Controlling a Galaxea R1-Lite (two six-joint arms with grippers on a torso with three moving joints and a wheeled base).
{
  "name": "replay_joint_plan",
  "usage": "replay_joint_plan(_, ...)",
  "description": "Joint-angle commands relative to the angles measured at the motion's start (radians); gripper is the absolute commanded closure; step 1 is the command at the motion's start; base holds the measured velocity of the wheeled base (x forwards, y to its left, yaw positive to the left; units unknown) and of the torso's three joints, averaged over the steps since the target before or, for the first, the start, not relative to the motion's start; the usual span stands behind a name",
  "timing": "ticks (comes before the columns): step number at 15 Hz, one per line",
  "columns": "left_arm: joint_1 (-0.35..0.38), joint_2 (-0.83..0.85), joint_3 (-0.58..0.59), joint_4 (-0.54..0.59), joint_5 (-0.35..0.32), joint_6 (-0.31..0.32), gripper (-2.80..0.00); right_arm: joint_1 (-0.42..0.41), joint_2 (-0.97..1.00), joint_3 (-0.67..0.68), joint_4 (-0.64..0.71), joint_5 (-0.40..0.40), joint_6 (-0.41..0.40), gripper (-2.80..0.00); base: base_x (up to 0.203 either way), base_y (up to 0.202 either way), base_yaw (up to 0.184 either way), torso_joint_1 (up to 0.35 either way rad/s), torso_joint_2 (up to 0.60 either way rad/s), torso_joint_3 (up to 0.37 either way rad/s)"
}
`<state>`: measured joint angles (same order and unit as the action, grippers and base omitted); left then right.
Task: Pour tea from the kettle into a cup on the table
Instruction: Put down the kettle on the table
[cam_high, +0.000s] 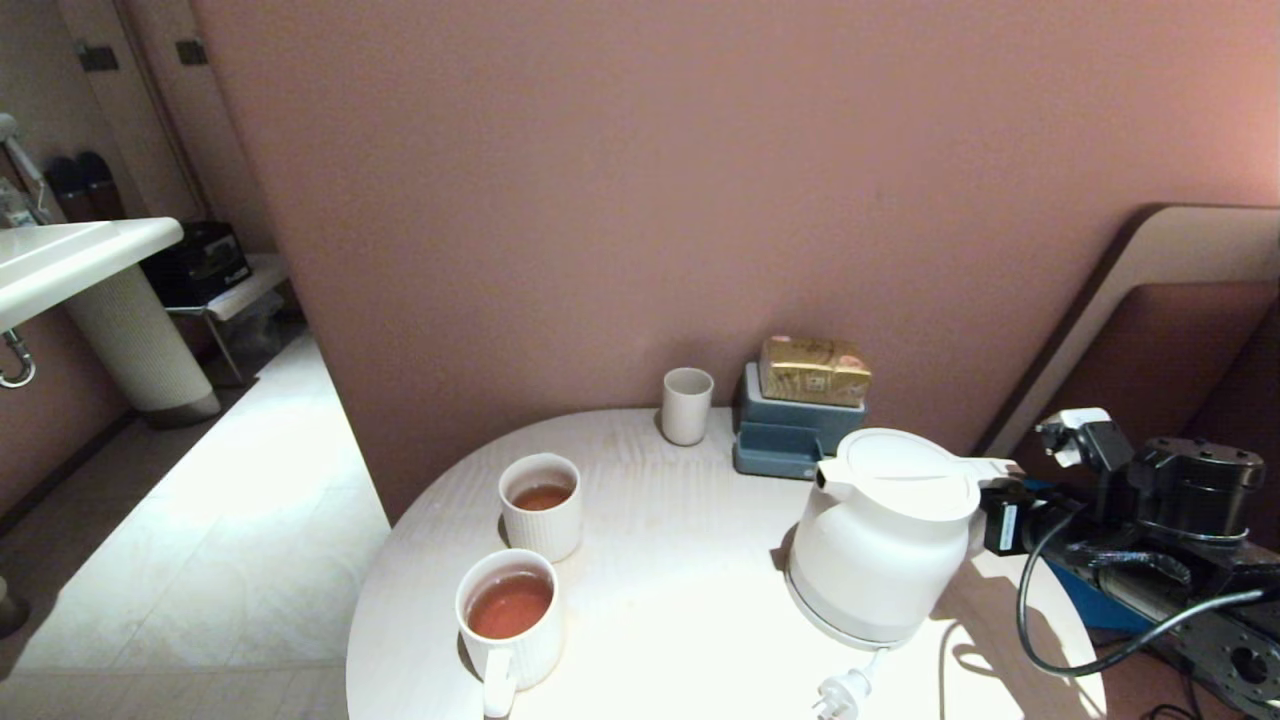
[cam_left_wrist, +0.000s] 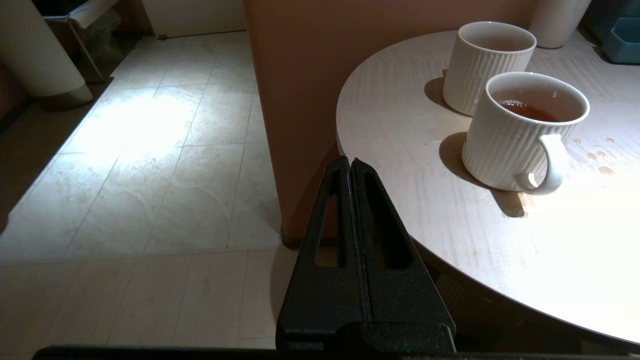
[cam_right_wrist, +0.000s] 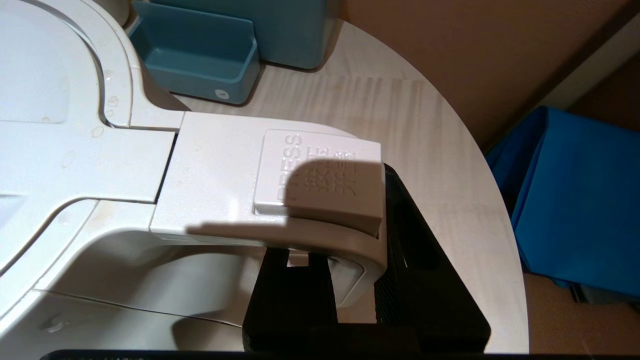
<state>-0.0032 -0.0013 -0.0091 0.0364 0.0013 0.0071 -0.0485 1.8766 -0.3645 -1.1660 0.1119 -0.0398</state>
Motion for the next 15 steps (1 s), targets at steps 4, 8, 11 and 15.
replay_joint_plan(4, 0.000, 0.001, 0.000, -0.001, 0.000, -0.001, 0.00, -0.008, 0.006, 0.003, -0.008, -0.003, -0.009, 0.00, 0.000, 0.000, 0.000, 0.000, 0.00, 0.000)
replay_joint_plan(8, 0.000, 0.001, 0.000, 0.000, 0.000, 0.000, 0.00, -0.008, 0.010, 0.017, -0.011, -0.001, -0.037, 0.00, 0.000, 0.000, 0.000, 0.000, 0.00, 0.000)
replay_joint_plan(11, 0.000, 0.001, 0.000, 0.000, 0.000, 0.001, 0.00, -0.008, 0.010, 0.018, -0.011, -0.001, -0.037, 0.00, 0.000, 0.000, 0.000, 0.000, 0.00, 0.000)
replay_joint_plan(15, 0.000, 0.001, 0.000, 0.000, 0.000, 0.001, 0.00, -0.008, 0.012, 0.011, -0.010, -0.003, -0.036, 0.00, 0.000, 0.000, 0.000, 0.000, 0.00, 0.000)
